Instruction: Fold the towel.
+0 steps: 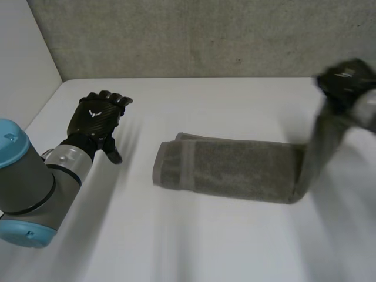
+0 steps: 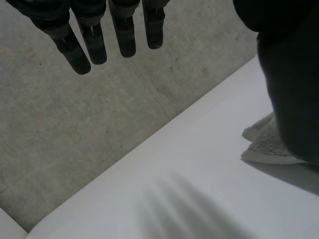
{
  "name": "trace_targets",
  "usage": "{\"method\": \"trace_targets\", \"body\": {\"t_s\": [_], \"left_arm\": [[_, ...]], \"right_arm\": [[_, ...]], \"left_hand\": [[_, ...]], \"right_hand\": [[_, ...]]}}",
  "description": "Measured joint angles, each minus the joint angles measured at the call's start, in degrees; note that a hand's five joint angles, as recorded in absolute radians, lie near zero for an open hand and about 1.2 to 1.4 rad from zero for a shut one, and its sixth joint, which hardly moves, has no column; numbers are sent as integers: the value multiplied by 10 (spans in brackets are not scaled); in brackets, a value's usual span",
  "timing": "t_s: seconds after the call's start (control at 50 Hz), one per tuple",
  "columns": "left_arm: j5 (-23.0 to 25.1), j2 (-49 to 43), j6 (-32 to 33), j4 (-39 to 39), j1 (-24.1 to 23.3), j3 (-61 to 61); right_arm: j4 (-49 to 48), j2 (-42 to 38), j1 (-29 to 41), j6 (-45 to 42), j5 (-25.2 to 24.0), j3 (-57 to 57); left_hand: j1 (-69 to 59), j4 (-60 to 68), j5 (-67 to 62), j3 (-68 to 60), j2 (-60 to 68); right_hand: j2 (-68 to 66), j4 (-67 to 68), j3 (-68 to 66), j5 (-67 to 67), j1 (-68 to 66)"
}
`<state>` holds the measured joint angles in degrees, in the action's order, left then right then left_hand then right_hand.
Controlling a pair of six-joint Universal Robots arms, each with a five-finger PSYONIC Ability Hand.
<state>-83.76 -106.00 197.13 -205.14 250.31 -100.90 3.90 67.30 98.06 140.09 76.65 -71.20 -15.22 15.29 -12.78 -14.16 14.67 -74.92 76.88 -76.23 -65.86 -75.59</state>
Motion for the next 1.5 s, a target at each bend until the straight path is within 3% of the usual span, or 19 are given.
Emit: {"method": "trace_targets", "body": {"t_s": [0.16,0.26,0.28,0.32,0.36,0.38,0.42,0.48,0.68,0.8,1.08,1.5], "left_arm": [[-3,3,-1,-1,-4,4],[-4,2,-1,-1,-6,5],[-4,2,-1,-1,-6,5],[-4,1,-1,-1,-7,5],[-4,0,-1,-1,-7,6],[-4,-1,-1,-1,-7,8],[-4,-3,-3,-1,-8,11],[-4,-6,-5,-1,-11,19],[-5,-22,-13,-1,-57,62],[-5,-36,-18,0,-115,86],[-7,-112,-15,3,-245,128],[-8,-252,-11,58,-253,243]], "right_arm": [[-57,-95,249,-20,1,53],[-75,-148,317,-45,0,52],[-76,-153,322,-48,0,52],[-78,-177,338,-62,0,48],[-78,-186,342,-67,1,46],[-78,-190,344,-69,1,43],[-78,-192,343,-66,1,36],[-79,-185,338,-54,1,24],[-80,-62,260,84,-8,-59],[-78,19,183,153,-16,-140],[-84,79,71,161,-45,-271],[-82,44,74,159,-42,-285]], "left_hand": [[0,0,0,0,0],[0,0,0,0,0],[0,0,0,0,0],[0,0,0,0,0],[0,0,0,0,0],[0,0,0,0,0],[0,0,0,0,0],[0,0,0,0,0],[0,0,0,0,0],[0,0,0,0,0],[0,0,0,0,0],[0,0,-2,0,0]], "right_hand": [[0,0,-1,-3,0],[26,-37,34,28,31],[54,-61,55,51,59],[239,-252,245,241,243],[301,-317,311,317,311],[401,-407,410,415,411],[547,-562,553,568,551],[605,-623,621,639,613],[605,-623,623,646,623],[605,-623,623,648,623],[605,-623,623,649,623],[605,-623,623,647,623]]}}
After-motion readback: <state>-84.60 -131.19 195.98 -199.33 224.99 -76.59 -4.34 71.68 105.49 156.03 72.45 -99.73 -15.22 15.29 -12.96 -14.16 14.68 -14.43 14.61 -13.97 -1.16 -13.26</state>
